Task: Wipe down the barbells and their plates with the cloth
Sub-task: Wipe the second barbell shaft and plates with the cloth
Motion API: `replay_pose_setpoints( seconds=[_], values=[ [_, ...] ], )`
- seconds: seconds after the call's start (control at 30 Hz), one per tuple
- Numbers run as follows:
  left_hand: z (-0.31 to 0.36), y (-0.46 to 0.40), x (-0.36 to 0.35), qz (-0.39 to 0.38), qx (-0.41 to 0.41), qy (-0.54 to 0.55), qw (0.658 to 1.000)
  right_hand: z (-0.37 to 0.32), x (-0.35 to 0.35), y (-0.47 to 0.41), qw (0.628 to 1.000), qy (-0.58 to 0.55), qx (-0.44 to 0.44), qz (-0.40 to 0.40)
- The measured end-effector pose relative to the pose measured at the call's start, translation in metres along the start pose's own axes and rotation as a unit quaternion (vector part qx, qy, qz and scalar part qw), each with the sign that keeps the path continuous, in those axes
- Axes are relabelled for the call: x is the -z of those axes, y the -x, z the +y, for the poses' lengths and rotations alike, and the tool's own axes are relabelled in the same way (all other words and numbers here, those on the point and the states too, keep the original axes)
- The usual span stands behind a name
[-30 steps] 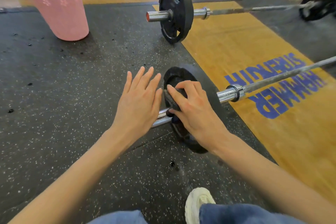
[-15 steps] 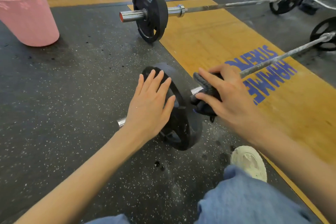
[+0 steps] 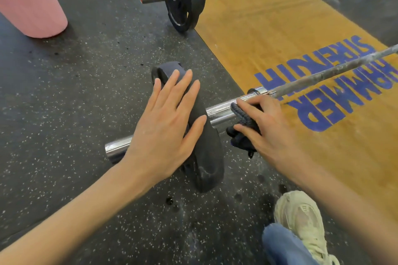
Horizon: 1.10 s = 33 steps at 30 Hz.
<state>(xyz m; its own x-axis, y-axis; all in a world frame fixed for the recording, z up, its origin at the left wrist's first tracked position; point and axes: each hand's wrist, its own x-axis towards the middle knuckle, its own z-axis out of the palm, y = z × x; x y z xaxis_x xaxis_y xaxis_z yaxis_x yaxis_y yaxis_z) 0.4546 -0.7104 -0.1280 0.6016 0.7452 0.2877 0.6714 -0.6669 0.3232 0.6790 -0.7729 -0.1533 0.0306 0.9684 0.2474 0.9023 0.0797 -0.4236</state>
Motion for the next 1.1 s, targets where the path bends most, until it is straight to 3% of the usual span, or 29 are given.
replay_pose_setpoints(
  seconds=[0.4, 0.77, 0.97, 1.1],
  values=[
    [0.019, -0.016, -0.007, -0.017, 0.059, -0.023, 0.998, 0.029, -0.045, -0.023, 0.991, -0.013, 0.109, -0.079],
    [0.038, -0.033, -0.015, -0.002, 0.126, -0.076, 0.989, 0.021, -0.072, -0.052, 0.976, -0.018, 0.210, -0.060],
    [0.045, -0.035, -0.018, 0.007, 0.166, -0.057, 0.984, 0.027, -0.095, -0.060, 0.972, -0.080, 0.204, -0.083],
    [0.048, -0.035, -0.019, 0.007, 0.180, -0.054, 0.982, 0.033, -0.100, -0.051, 0.972, -0.078, 0.216, -0.053]
  ],
)
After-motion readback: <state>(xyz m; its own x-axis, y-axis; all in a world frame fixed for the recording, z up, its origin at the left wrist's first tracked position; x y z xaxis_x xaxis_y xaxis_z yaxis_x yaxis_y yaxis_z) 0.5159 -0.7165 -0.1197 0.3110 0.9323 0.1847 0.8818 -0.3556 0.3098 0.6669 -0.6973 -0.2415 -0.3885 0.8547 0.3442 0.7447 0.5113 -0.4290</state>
